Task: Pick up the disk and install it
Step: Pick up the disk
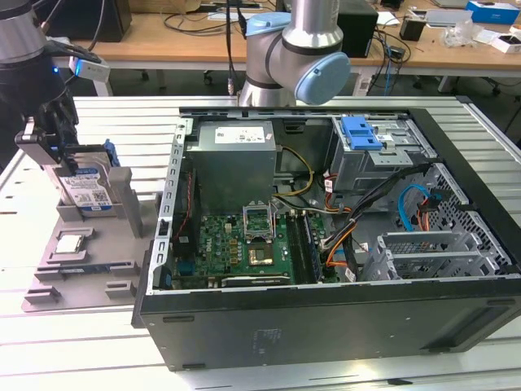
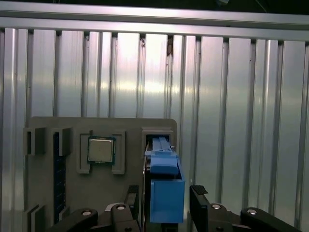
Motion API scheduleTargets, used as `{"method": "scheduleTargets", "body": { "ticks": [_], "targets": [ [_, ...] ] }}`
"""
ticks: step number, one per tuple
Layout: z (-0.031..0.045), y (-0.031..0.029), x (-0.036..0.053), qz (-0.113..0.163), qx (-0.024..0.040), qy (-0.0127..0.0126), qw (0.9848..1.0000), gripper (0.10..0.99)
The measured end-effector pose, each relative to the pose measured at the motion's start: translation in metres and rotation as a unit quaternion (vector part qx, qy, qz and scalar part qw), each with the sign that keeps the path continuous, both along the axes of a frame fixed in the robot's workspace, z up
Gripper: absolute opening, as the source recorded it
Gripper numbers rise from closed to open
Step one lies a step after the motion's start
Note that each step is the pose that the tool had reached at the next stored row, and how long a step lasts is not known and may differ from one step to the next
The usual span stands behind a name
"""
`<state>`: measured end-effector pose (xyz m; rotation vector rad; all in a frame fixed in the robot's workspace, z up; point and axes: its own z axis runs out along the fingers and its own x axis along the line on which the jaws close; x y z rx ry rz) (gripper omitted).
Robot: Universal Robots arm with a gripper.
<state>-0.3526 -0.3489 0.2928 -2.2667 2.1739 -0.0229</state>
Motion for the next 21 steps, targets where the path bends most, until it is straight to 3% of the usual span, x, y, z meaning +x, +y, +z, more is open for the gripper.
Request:
{"method": "scheduleTargets", "body": {
  "ticks": [4,7,21],
  "targets": [
    [0.0,0.0,-0.0001,0.0,0.0,0.0,1.0,0.529],
    [0.0,0.0,-0.0001,0.0,0.0001,0.0,1.0,0.369],
    [0.0,0.0,-0.0003,0.0,0.0,0.0,1.0,0.369]
  ]
}}
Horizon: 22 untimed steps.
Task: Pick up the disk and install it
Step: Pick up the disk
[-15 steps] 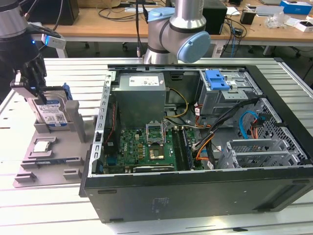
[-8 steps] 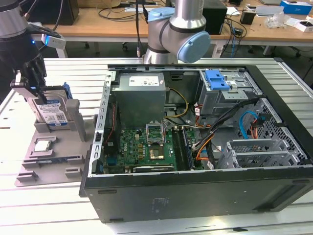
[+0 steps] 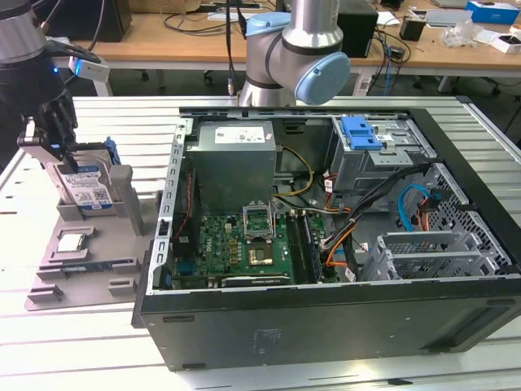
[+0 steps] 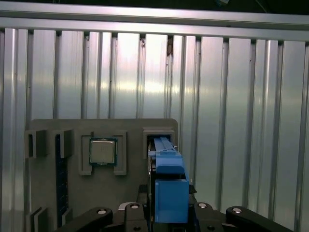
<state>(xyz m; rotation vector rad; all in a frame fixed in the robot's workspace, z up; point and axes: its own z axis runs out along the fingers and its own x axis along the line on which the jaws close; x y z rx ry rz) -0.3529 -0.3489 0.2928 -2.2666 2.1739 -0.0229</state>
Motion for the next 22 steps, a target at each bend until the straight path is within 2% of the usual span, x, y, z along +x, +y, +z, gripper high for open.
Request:
{"method": "scheduleTargets", "body": {
  "ticks": [4,9,22],
  "targets": [
    [0.0017,0.0,0.0,0.0,-0.0001,0.0,1.0,0.369],
    [0.0125,0.0006,0.0,0.0,-0.0001,0.0,1.0,0.369],
    [0.0342,0.0014,0.0,0.0,-0.0001,0.0,1.0,0.369]
  ]
}}
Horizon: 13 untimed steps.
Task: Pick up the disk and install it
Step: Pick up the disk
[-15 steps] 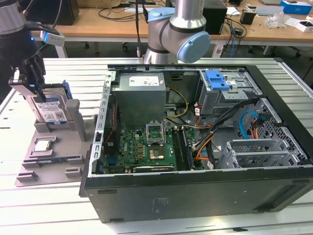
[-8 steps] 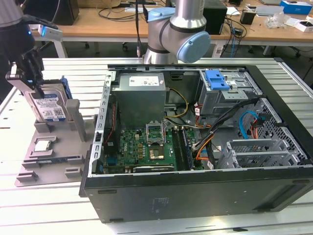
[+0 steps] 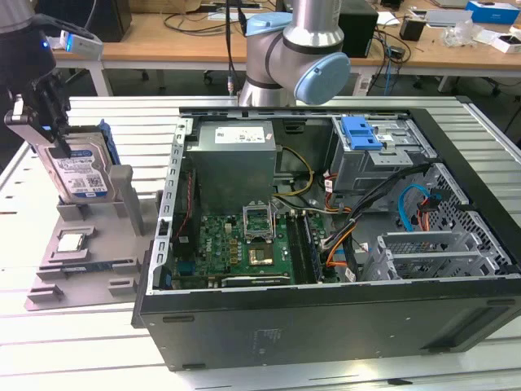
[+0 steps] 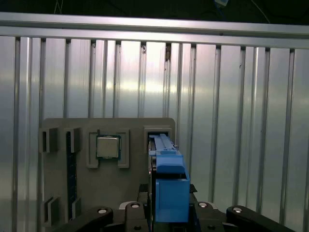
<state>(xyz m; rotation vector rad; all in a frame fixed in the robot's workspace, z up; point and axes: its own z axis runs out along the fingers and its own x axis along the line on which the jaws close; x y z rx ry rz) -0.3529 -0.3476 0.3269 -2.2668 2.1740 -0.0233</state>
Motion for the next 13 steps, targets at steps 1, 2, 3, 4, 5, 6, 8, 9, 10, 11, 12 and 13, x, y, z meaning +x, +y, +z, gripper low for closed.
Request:
{"method": "scheduleTargets", "body": {
  "ticks": [1,2,3,4,5,6,8,9,10,11,12,13],
  "targets": [
    [0.0024,0.0001,0.0,0.0,0.0,0.0001,1.0,0.369],
    [0.004,0.0001,0.0,0.0,0.0,0.0,1.0,0.369],
    [0.0052,0.0001,0.0,0.0,0.0,0.0,1.0,0.369],
    [0.0068,0.0001,0.0,0.0,0.0,0.0,1.0,0.369],
    [0.0095,0.0002,0.0,0.0,0.0,0.0,1.0,0.369],
    [0.0103,0.0002,0.0,0.0,0.0,0.0,1.0,0.369],
    [0.0126,0.0002,0.0,0.0,0.0,0.0,1.0,0.369],
    [0.0135,0.0001,0.0,0.0,0.0,0.0,1.0,0.369],
    [0.0144,0.0002,0.0,0.0,0.0,0.0,1.0,0.369],
    [0.0151,0.0002,0.0,0.0,0.0,0.0,1.0,0.369],
    [0.0161,0.0002,0.0,0.0,0.0,0.0,1.0,0.369],
    [0.0171,0.0002,0.0,0.0,0.0,0.0,1.0,0.369]
  ]
}}
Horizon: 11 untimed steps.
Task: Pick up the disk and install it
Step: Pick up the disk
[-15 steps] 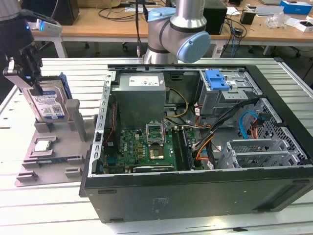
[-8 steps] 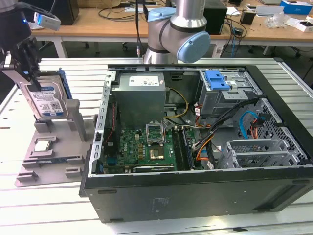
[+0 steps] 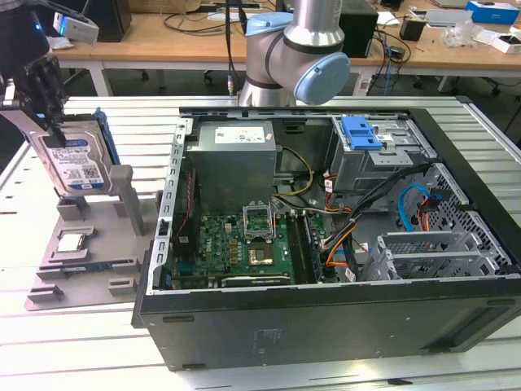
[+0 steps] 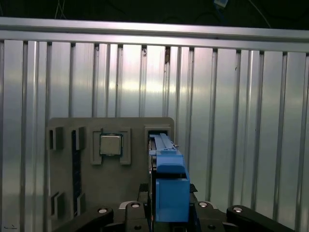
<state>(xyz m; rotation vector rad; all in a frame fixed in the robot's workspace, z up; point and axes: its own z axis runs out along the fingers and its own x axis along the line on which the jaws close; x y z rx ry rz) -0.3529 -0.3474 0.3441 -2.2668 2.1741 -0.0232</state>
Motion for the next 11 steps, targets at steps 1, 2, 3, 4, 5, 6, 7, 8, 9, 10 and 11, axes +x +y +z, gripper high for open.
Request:
{"method": "scheduleTargets", "body": {
  "ticks": [1,2,3,4,5,6,7,8,9,10,11],
  "targets": [
    [0.0011,0.0,0.0,0.0,0.0,0.0,1.0,0.369],
    [0.0022,0.0,0.0,0.0,0.0,0.0,1.0,0.369],
    [0.004,0.0,0.0,0.0,0.0,0.0,1.0,0.369],
    [0.005,0.0,0.0,0.0,0.0,0.0001,1.0,0.369],
    [0.0061,0.0,0.0,0.0,0.0,0.0,1.0,0.369],
    [0.007,0.0,0.0,0.0,0.0,0.0,1.0,0.369],
    [0.0083,0.0,0.0,0.0,0.0,0.0,1.0,0.369],
    [0.0094,0.0,0.0,0.0,0.0,0.0,1.0,0.369],
    [0.0103,0.0,0.0,0.0,0.0,0.0,1.0,0.369],
    [0.0119,0.0,0.0,0.0,0.0,0.0,1.0,0.369],
    [0.0129,0.0,0.0,0.0,0.0,0.0,1.0,0.369]
  ]
}}
